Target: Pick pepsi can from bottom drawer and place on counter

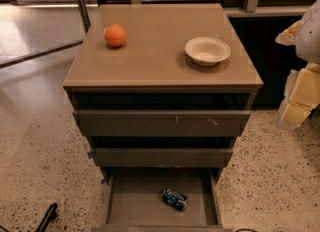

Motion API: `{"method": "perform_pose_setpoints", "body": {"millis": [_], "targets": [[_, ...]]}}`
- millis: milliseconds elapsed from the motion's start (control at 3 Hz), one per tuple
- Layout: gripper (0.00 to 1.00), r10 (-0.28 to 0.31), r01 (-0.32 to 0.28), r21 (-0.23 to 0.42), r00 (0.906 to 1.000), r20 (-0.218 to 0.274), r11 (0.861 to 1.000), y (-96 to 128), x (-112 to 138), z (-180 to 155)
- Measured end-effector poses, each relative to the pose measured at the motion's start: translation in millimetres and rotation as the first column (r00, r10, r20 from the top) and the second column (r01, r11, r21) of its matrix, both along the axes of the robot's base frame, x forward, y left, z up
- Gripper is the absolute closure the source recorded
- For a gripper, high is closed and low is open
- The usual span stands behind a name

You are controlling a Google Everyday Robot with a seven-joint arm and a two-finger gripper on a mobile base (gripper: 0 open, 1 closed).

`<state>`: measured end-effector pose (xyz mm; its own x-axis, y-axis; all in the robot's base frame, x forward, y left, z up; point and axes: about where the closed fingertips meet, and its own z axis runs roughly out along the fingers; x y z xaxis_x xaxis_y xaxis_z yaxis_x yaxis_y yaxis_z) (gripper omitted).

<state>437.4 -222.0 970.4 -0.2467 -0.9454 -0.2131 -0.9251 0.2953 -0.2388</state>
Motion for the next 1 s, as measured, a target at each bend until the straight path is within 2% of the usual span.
{"method": "perform_pose_setpoints", "body": {"millis": [333,667,1000], "targets": [[0.0,-0.011,0.011,0.007,0.9993,0.035,1.0,-1.6,-3.7,2.8],[0.0,-0.103,0.1,0.109,0.9944,0.025,0.989,-5.9,-17.8,-31.8],[0.0,-0.188,0.19,0.273,0.9816,-0.033,0.943,-1.5,-40.1,-99.5]]}}
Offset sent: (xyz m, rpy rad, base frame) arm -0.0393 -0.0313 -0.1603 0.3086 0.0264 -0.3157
